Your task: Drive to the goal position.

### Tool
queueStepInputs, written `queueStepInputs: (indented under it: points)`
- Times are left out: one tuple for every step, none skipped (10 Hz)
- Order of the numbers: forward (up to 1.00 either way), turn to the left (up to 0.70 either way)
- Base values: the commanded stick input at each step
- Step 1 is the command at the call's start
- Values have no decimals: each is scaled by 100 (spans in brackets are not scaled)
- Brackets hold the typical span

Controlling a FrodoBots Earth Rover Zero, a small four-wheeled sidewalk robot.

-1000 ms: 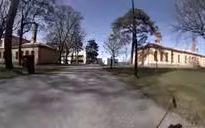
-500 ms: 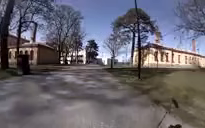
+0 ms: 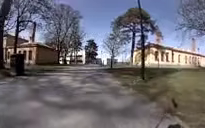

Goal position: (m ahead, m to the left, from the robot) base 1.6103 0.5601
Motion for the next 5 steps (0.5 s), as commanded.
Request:
queueStepInputs:
  points:
    - [85, 0]
    - [85, 0]
    - [85, 0]
    - [85, 0]
    - [85, 0]
